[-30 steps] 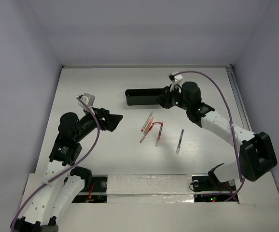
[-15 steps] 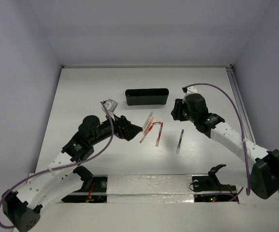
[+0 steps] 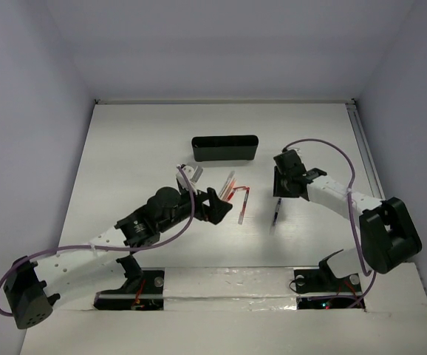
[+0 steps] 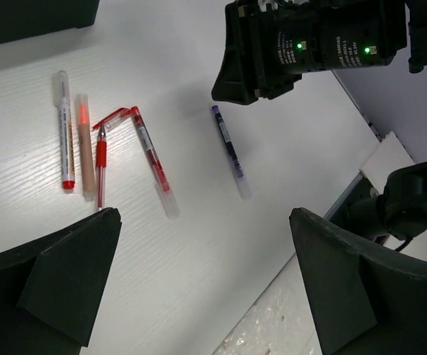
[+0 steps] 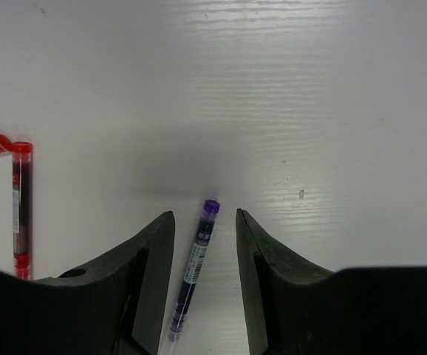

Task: Sort the stationery into containers
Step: Pick up the pen from the center of the board.

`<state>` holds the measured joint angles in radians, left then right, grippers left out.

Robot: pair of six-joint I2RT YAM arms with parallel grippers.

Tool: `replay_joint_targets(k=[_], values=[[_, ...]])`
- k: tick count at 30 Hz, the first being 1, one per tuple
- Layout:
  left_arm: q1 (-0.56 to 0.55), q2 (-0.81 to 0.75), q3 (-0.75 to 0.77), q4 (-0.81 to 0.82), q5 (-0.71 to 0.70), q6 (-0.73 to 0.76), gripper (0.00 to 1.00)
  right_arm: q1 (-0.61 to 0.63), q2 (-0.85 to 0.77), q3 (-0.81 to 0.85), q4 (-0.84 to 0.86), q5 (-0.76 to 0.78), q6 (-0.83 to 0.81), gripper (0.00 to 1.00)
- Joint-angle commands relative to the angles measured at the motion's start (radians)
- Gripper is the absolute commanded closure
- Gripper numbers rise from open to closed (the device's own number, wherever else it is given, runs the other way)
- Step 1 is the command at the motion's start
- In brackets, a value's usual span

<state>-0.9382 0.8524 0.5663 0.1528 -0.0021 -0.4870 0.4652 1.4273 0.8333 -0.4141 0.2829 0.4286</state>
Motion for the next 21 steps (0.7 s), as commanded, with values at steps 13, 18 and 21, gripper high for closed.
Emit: replay_joint_targets(k=[13,18,21], values=[[-0.013,-0.058,-0.062,0.284,-0.228,0.145,0.01,-0.025,0.104,0.021,-0.046,-0.129,0.101,0.57],[-0.013,-0.055,-0.072,0.35,-0.288,0.185,0.01,-0.025,0.149,0.003,-0.028,-0.113,0.124,0.8],[-0.013,-0.082,-0.109,0.376,-0.347,0.203,0.01,-0.025,0.141,-0.006,-0.017,-0.091,0.136,0.96]])
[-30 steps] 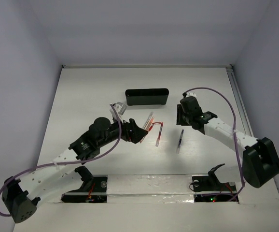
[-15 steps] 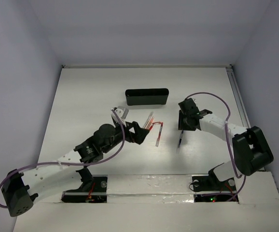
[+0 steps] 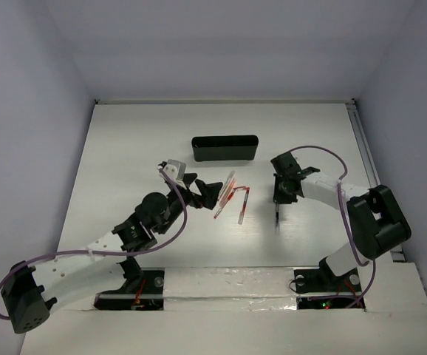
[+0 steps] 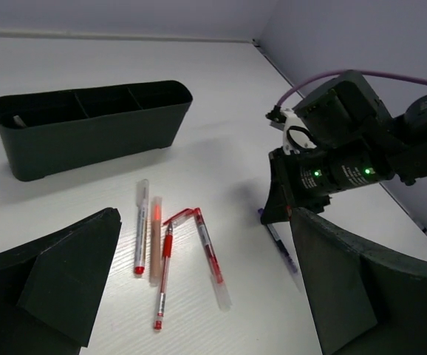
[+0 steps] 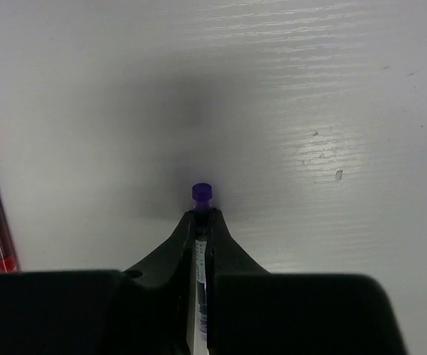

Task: Sort the stationery into containers
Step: Pick up the pen from the center of the board, then place the pen in the storage box.

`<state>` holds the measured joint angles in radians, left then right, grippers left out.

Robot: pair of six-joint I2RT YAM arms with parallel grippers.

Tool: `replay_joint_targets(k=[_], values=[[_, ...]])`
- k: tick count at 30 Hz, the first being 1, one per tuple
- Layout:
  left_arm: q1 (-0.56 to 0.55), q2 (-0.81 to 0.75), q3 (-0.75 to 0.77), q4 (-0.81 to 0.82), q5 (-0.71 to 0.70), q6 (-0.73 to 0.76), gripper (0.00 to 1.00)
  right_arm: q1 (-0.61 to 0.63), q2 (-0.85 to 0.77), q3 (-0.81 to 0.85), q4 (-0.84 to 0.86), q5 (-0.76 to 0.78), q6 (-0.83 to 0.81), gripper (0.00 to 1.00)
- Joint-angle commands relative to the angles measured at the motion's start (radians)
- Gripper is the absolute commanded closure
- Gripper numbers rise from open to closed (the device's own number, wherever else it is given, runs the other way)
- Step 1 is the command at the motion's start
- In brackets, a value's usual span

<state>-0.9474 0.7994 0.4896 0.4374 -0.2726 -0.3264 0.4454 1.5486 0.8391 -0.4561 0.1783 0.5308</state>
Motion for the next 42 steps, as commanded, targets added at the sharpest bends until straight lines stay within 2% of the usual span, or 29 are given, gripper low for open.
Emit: replay_joint_targets(k=[1,5,8,11,14,21,24,32,37,42], values=[[-0.004,-0.04,-0.046,0.106,-0.089,0.046,0.01,-0.005,0.01,-0.012,0.028,0.018,0.037,1.0],[-0.004,-0.11,-0.111,0.096,-0.184,0.021,0.01,-0.005,-0.07,0.009,0.031,0.055,0.015,1.0],[-0.004,-0.211,-0.149,0.098,-0.223,0.001,0.01,-0.005,-0.181,0.041,0.101,0.003,-0.038,1.0],[-0.004,-0.276,-0.18,0.101,-0.263,-0.007,0.01,-0.005,-0.246,0.11,0.224,-0.052,-0.09,1.0],[-0.004,-0.298,-0.195,0.101,-0.292,-0.01,0.01,-0.005,-0.242,0.19,0.388,-0.065,-0.129,1.0],[-0.004,-0.266,-0.192,0.093,-0.316,-0.013,0.01,-0.005,-0.026,0.392,0.699,-0.049,-0.225,1.0],[-0.004,-0.246,-0.186,0.096,-0.289,-0.014,0.01,-0.005,0.04,0.426,0.824,-0.057,-0.268,1.0],[-0.004,-0.212,-0.18,0.115,-0.241,-0.007,0.01,-0.005,0.231,0.572,0.909,-0.003,-0.368,1.0],[-0.004,-0.193,-0.172,0.109,-0.24,-0.002,0.01,-0.005,0.271,0.56,0.959,0.0,-0.387,1.0],[-0.004,-0.181,-0.171,0.11,-0.243,0.003,0.01,-0.005,0.286,0.474,1.049,-0.01,-0.379,1.0]])
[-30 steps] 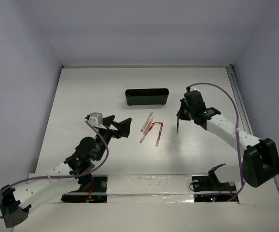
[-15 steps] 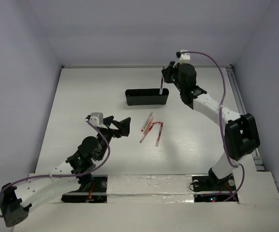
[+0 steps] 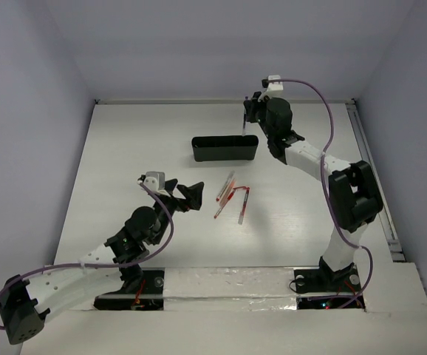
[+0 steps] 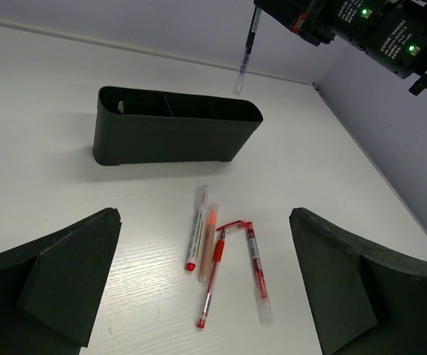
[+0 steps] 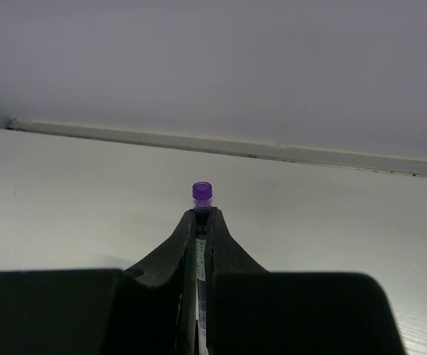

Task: Sort the stationery into containers
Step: Place the pen in the storage box.

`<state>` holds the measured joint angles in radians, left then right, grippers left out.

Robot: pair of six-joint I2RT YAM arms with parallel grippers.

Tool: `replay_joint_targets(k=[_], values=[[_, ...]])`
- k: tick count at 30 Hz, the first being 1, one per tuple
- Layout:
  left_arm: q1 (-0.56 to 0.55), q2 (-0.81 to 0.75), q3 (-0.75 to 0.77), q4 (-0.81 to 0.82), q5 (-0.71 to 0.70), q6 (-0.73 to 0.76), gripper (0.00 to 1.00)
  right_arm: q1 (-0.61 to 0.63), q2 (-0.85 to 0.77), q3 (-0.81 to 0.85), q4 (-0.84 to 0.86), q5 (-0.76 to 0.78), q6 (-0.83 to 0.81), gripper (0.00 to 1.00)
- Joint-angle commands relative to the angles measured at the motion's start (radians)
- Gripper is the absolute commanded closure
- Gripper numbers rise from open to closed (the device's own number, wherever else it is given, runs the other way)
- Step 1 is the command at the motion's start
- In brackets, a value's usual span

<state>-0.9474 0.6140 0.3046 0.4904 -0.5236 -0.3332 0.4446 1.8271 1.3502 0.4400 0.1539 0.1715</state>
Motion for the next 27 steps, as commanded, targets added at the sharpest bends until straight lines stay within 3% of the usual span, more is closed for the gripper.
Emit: replay_joint_targets(k=[1,12,17,22,27], values=[[-0.004,0.009,0.016,0.056,0.008,0.008,0.01,-0.004,0.009,-0.052,0.166,0.013,-0.02,1.0],[-0.004,0.017,0.021,0.056,0.017,0.008,0.01,-0.004,-0.003,-0.129,0.22,-0.043,0.002,0.98],[-0.004,0.01,0.021,0.053,0.014,0.011,0.01,-0.004,-0.023,-0.152,0.23,-0.048,0.003,0.7],[-0.004,0.012,0.027,0.039,-0.007,0.016,0.01,-0.004,-0.066,-0.187,0.215,-0.047,-0.001,0.57],[-0.004,0.004,0.024,0.036,-0.019,0.02,0.01,-0.004,-0.178,-0.241,0.151,-0.03,0.014,0.56]])
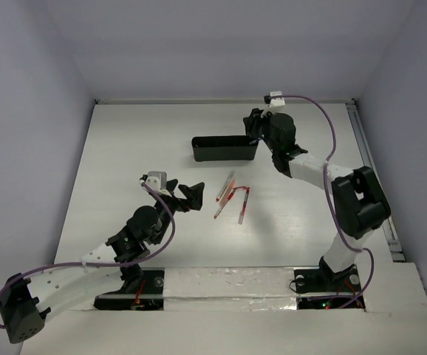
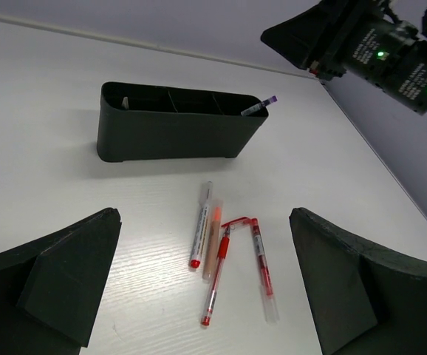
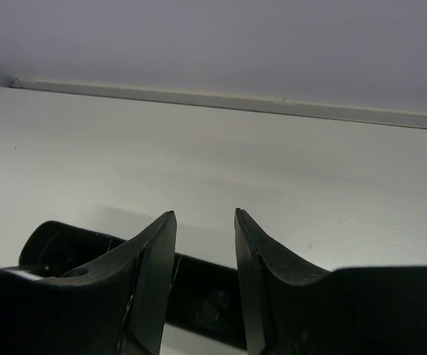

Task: Sort the stationery into containers
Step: Place the pen in the storage box, then pick up the pen from the center of the board.

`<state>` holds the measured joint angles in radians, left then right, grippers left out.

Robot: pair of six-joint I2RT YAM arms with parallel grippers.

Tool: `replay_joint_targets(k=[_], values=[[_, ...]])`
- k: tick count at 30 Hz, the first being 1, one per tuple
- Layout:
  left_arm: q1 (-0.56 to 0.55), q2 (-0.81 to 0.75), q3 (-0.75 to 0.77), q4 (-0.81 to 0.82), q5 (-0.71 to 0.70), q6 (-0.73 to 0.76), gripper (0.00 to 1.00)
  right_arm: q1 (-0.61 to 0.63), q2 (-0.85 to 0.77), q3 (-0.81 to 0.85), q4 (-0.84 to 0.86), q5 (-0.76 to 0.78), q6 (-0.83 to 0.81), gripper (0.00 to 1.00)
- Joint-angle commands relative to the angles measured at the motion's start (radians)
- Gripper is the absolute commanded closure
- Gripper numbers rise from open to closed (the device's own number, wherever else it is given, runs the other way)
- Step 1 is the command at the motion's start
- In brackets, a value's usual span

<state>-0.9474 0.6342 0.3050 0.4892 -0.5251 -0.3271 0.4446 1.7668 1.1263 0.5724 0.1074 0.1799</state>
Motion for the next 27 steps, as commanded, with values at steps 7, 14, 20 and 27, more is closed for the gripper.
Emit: replay_joint_targets(k=[7,14,20,27], values=[[-0.004,-0.021,0.025,0.032,-0.033,0.016,0.01,0.005,-0.271,-0.069,-0.453,-0.018,0.16,0.71],[-0.004,-0.005,0.026,0.035,-0.029,0.016,0.01,0.071,-0.314,-0.161,-0.738,-0.058,0.205,0.66],[-0.004,0.002,0.032,0.028,-0.036,0.019,0.01,0.129,-0.276,-0.191,-0.826,-0.063,0.234,0.55],[-0.004,0.008,0.029,0.034,-0.036,0.02,0.01,0.172,-0.161,-0.183,-0.81,-0.067,0.262,0.55]])
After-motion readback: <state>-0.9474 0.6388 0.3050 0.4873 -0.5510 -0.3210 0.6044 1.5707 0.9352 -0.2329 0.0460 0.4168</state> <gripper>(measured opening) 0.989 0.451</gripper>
